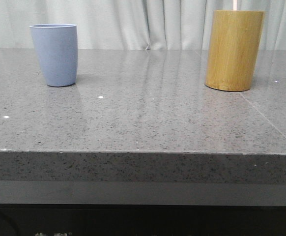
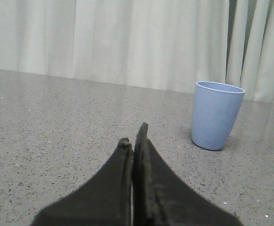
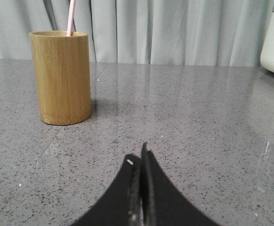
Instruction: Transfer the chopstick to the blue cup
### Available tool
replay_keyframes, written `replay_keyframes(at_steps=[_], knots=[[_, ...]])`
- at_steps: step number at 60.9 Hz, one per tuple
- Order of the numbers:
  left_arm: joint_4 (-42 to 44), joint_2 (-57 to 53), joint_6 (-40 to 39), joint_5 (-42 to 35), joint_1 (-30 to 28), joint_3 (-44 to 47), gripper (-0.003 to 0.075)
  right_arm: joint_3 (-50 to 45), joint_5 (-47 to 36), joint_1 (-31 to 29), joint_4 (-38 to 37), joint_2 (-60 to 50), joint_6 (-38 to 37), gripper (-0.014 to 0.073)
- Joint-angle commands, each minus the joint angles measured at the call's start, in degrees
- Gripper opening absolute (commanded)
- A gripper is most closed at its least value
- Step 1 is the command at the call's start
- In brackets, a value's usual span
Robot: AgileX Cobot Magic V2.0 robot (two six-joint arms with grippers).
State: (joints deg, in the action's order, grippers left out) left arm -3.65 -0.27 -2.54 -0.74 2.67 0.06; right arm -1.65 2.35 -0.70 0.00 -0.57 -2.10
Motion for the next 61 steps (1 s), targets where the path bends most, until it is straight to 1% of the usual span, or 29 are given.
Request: replay_keyframes(at_steps=[1, 43, 48, 56, 61], knots=[[-0.3, -1.4, -0.6, -4.8, -0.1, 0.5, -0.0019, 0.3, -4.8, -0.3, -0.9, -1.2, 0.1, -0.0069], [-0.3, -1.4, -0.6, -4.8, -0.1, 0.5, -0.0019, 0.3, -5.6, -0.3, -0.9, -1.2, 0.1, -0.0069], [-0.3, -1.4, -0.6, -6.1, -0.1, 0.5, -0.0019, 0.4, -6.0, -0.3, -0.9, -1.2, 0.0, -0.0069], [-0.5, -1.4, -0.6, -5.7, -0.1, -2.1, -0.0019, 2.7, -4.6, -0.3, -0.7, -1.2, 0.0, -0.0069], [-0.5, -1.1, -0.6, -3.2, -0.1, -6.0, -0.0019, 5.9, -2.4, -0.3, -0.6, -1.2, 0.0, -0.0069]])
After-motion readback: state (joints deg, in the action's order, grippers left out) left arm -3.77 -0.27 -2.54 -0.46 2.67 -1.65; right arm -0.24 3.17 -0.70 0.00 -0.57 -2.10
